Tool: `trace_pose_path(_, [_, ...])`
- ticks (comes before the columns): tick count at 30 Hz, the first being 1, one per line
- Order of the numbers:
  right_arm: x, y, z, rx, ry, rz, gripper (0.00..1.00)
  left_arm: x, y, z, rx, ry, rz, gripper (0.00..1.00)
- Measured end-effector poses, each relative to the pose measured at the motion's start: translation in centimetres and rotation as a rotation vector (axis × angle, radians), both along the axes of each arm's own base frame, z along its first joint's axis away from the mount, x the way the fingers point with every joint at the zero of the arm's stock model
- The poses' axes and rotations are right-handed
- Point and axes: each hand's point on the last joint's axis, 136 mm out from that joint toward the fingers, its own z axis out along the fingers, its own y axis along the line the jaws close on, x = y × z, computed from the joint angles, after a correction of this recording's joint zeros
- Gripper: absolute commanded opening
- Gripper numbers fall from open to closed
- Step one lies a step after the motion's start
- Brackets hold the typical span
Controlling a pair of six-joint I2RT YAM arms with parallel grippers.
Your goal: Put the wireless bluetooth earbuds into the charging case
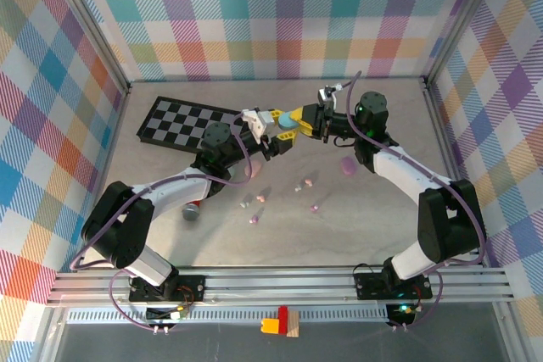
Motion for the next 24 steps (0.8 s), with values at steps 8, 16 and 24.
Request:
trace_pose_path(8, [2.9, -2.3, -4.6, -0.132, 0.04, -0.169, 0.15, -0.7, 1.0, -1.5, 0.04, 0.044, 0.022, 0.93])
trace_pose_path(16, [6.3, -4.8, -13.2, -0.424, 0.107, -0.335, 0.15, -1.8, 4.2, -3.6, 0.099, 0.136, 0.104, 0.98])
trace_pose_path(24, [7.8, -5.7, -22.9, -0.596, 0.243, -0.347, 0.15, -0.1, 8.5, -6.9, 0.196, 0.305, 0.271, 1.0])
